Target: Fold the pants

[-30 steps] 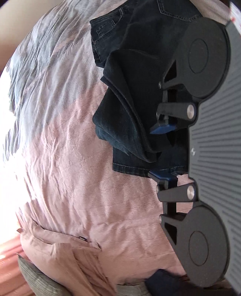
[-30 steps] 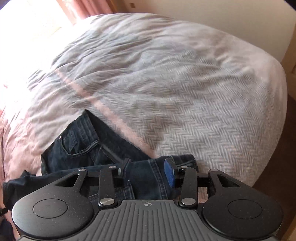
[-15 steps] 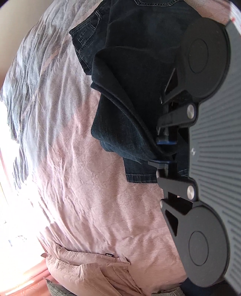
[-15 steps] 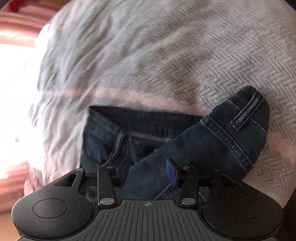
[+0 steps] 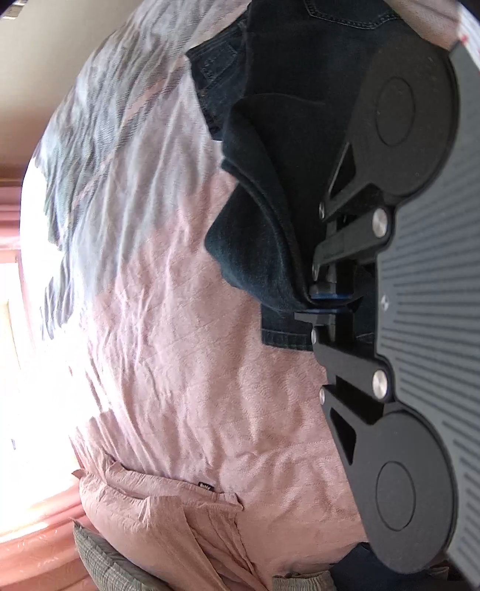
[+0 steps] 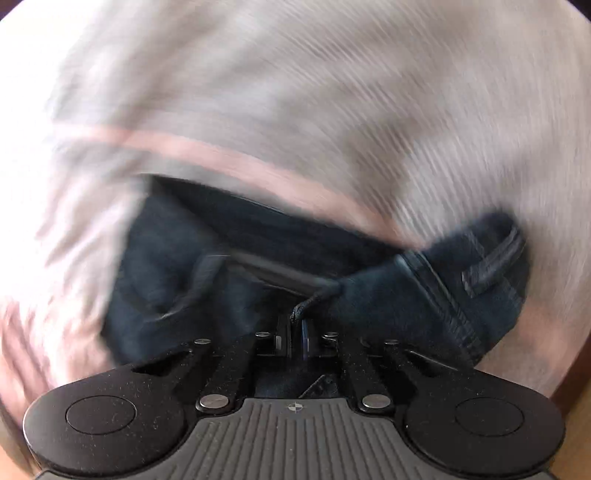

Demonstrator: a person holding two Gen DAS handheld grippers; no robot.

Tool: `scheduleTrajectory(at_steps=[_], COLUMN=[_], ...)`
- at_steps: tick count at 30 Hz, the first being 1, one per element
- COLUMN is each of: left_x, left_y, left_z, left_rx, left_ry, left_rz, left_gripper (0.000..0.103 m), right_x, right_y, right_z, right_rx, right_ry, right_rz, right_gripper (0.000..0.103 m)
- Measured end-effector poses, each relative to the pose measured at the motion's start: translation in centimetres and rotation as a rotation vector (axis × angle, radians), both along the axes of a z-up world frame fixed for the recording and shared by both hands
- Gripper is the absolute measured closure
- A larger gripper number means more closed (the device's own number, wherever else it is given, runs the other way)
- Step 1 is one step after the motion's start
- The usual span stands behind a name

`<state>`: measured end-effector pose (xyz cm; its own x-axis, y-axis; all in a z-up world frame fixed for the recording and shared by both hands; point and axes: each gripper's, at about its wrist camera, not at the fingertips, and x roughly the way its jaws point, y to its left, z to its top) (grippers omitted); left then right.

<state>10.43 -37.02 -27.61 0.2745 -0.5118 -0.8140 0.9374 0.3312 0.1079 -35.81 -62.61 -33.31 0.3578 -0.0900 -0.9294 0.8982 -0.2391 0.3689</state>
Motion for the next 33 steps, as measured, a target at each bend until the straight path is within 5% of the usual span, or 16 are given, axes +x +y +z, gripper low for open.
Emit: scheduleTrajectory(at_steps=[6, 11, 14, 17, 19, 21, 27, 33], left_x=[2.5, 4.3, 3.6, 1.3, -0.8, -2.1, -2.2, -0.1], left_y=[-4.3, -7.1, -7.3, -7.1, -5.8, -4.2, 1.5, 2.6], left_z=[5.5, 14.6, 20.0, 21.8, 20.3, 17.4, 2.8, -4.7], left_rx=[-0.098, -0.258, -0.311, -0.259, -0.217, -0.164, 0.04, 0.056], left_ry=[-0.091, -0.209, -0.261, -0.259, -0.222, -0.159, 0.188, 0.348], left_rz=[-0.007, -0.009, -0.106, -0.217, -0.256, -0.239, 0.078, 0.279], left_gripper=[0.1, 0.1, 0.1, 0.093, 0.088, 0.062, 0.065, 0.068], right_x=[1.4, 2.4, 0.3, -3.5, -6.2, -8.9, -13.6, -15.4], right_y=[-0.7, -2.9, -3.7, -3.0, -2.1, -1.2, -0.7, -0.1], right_z=[10.0, 19.1, 23.9, 26.1, 25.3, 22.0, 8.2, 2.3], right_rx=[-0.439, -0.782, -0.926, -0.993, -0.944, -0.807, -0.507, -0.412], right_ry=[-0.287, -0.479, -0.548, -0.53, -0.479, -0.396, -0.069, -0.039], right_rz=[0.061, 0.072, 0.054, 0.094, 0.106, 0.081, -0.086, -0.19], right_gripper=[0.102, 0.102, 0.102, 0.102, 0.102, 0.102, 0.103, 0.103])
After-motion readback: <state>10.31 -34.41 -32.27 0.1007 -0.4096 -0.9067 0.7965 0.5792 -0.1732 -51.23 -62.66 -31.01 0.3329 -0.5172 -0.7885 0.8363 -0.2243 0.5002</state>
